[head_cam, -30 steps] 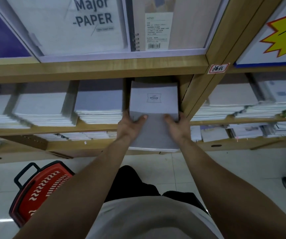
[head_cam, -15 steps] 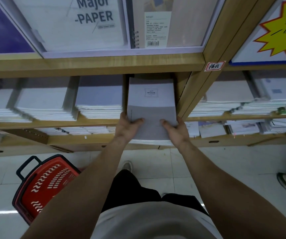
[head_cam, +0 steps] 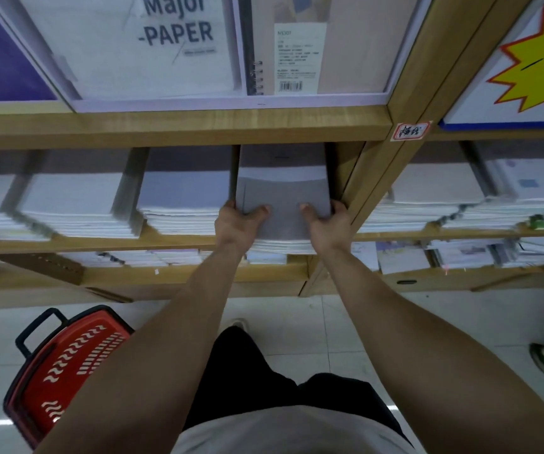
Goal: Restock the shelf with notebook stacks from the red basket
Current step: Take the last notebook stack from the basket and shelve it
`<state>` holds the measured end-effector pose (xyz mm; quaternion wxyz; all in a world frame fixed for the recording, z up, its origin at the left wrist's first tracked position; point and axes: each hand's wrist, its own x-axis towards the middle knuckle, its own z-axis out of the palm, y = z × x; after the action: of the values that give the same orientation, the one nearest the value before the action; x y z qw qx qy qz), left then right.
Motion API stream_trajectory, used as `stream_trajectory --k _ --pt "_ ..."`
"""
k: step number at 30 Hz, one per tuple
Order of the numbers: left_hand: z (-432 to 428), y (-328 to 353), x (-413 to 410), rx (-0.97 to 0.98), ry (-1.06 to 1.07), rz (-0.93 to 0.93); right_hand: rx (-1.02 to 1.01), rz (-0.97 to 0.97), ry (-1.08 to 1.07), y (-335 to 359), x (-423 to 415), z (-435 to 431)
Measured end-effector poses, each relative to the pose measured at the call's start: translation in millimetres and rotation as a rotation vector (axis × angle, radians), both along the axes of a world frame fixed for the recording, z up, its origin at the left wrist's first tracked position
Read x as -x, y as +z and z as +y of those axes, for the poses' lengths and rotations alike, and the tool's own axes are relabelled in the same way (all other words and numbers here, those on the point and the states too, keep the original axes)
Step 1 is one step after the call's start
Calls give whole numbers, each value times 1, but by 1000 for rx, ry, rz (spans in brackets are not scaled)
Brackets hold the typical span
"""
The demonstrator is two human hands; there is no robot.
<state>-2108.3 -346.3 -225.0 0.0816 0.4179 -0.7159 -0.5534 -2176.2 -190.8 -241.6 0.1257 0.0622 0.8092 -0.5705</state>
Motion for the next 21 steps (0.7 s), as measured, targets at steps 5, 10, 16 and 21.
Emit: stream_trajectory --k 5,10,16,21 --pt "-2 -1 5 -18 -113 -14 -24 -51 55 1 7 3" --pt "17 -16 -24 33 2 14 -94 -11 124 -15 -25 20" --pt "24 -9 -8 70 86 27 -224 174 89 -11 -15 5" --pt "10 -7 16 42 108 77 -257 239 42 -9 -4 -14"
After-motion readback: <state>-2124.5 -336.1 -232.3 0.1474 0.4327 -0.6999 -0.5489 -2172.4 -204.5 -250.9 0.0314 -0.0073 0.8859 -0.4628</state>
